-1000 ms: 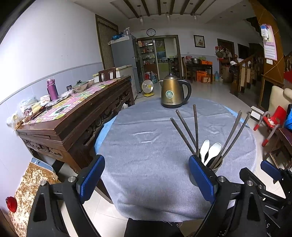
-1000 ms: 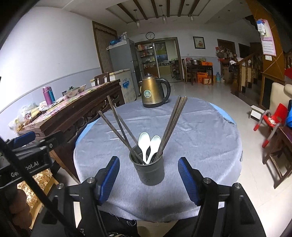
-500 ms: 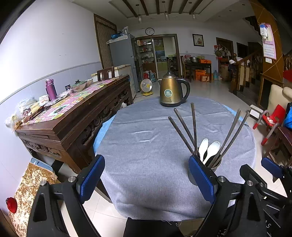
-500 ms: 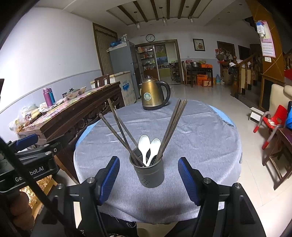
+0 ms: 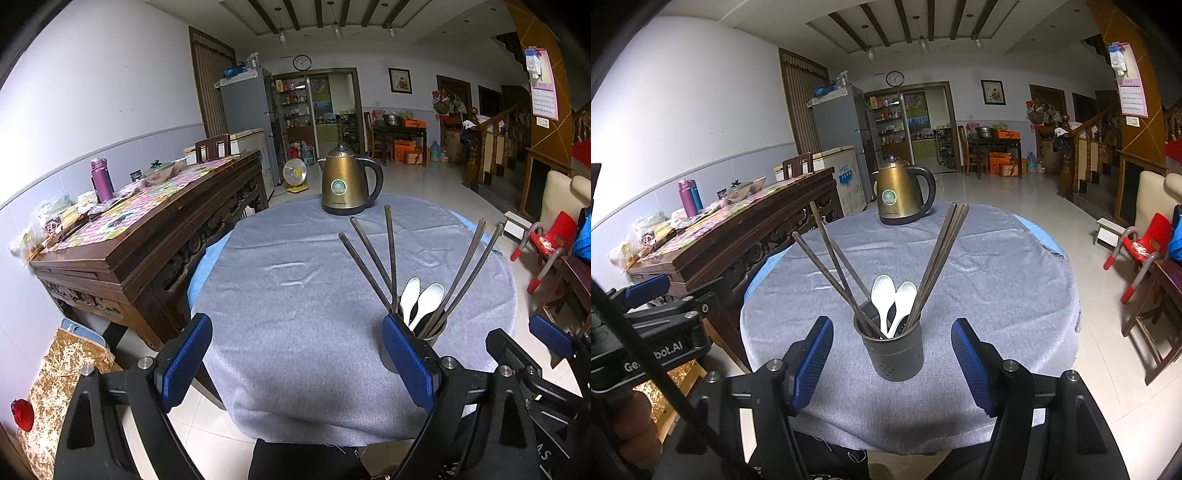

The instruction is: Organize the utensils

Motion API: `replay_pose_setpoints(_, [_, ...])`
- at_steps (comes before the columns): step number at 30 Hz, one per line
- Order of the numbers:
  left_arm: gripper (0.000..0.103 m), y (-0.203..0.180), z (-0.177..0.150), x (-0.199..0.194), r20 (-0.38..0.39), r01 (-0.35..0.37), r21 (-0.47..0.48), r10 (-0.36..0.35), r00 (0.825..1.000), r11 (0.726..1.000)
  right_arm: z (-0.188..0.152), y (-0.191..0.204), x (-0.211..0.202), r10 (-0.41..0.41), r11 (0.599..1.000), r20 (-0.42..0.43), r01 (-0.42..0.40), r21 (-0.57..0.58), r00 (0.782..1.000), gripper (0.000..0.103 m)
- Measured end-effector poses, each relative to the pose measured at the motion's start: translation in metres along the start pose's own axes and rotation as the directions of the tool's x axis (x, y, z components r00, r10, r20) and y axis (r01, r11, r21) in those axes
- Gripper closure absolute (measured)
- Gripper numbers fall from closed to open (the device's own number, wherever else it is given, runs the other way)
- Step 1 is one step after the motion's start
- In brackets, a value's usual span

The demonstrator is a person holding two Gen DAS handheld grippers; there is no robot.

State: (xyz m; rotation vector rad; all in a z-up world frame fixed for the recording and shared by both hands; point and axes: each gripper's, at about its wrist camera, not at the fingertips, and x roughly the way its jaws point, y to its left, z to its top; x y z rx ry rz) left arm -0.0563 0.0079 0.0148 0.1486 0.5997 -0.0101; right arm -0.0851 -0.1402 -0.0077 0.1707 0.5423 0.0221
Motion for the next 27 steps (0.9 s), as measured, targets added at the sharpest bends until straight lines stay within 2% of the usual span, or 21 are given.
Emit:
replay_pose_setpoints(21, [0.01, 0.001, -0.003, 0.004, -0.014, -0.003, -0.001, 0.003, 1.0, 1.0, 0.002, -0.001, 0.008, 0.003, 1.0, 0.002, -0.003, 0.02, 1.0, 0.033])
replay_pose_setpoints(27, [0.01, 0.003, -0.002, 0.017, -0.029, 0.01, -0.004, -0.01, 1.0, 1.0, 0.003, -0.001, 0.017, 0.009, 1.0, -0.012, -0.008, 0.028, 1.0, 0.033])
